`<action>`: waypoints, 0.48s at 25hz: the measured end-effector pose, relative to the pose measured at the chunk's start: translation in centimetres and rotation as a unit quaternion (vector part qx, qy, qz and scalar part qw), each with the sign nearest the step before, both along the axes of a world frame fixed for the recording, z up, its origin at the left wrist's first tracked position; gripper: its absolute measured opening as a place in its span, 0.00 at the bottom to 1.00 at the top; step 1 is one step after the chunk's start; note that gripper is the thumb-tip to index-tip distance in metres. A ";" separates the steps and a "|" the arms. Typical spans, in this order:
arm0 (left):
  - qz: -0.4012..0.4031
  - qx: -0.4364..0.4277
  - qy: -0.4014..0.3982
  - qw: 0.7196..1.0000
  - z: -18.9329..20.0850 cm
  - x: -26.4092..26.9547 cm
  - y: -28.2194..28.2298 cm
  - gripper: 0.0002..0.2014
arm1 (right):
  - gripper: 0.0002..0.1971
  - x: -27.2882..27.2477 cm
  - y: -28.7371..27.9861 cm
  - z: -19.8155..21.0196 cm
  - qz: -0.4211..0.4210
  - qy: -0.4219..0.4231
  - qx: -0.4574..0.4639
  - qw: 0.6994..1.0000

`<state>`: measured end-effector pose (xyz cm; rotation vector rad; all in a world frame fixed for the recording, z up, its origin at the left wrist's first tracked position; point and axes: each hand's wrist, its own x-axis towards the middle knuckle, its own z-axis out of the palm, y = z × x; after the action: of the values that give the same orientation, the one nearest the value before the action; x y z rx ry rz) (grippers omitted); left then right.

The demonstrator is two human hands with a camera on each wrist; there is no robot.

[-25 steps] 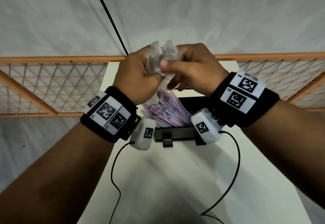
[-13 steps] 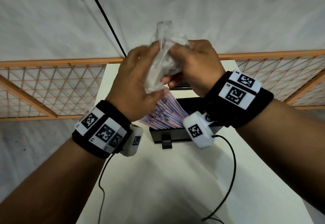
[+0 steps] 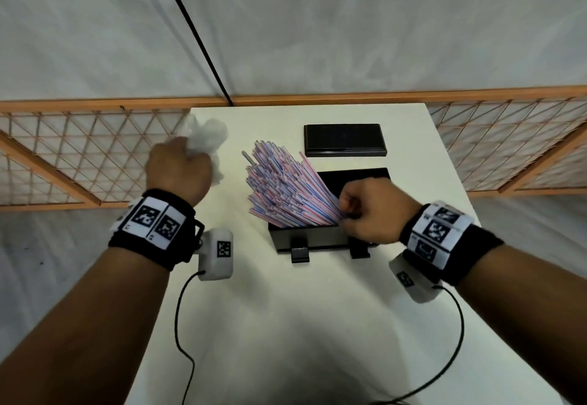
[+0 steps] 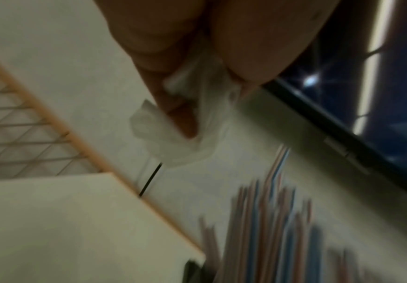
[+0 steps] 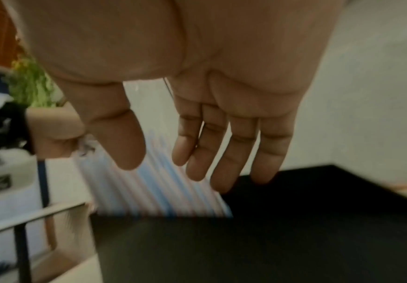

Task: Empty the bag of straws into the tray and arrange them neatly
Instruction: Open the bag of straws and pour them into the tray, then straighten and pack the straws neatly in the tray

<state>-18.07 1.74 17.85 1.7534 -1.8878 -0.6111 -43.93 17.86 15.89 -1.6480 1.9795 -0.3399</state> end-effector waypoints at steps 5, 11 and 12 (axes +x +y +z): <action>-0.053 0.176 -0.072 0.980 -6.1 -1.7 0.2 0.30 | 0.07 1.6 -0.5 -4.5 0.040 0.022 0.010 0.999; -0.170 0.188 -0.191 0.948 -13.2 -2.5 1.2 0.19 | 0.02 1.7 -0.7 -6.1 0.030 0.014 -0.017 0.999; -0.194 0.199 -0.198 0.940 -14.1 -2.4 1.2 0.21 | 0.02 1.7 -0.7 -6.1 0.027 0.011 -0.020 0.999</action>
<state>-20.48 2.91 3.70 1.8607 -2.5743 -0.8894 -42.27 17.12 9.83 -1.7331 1.9533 -0.3440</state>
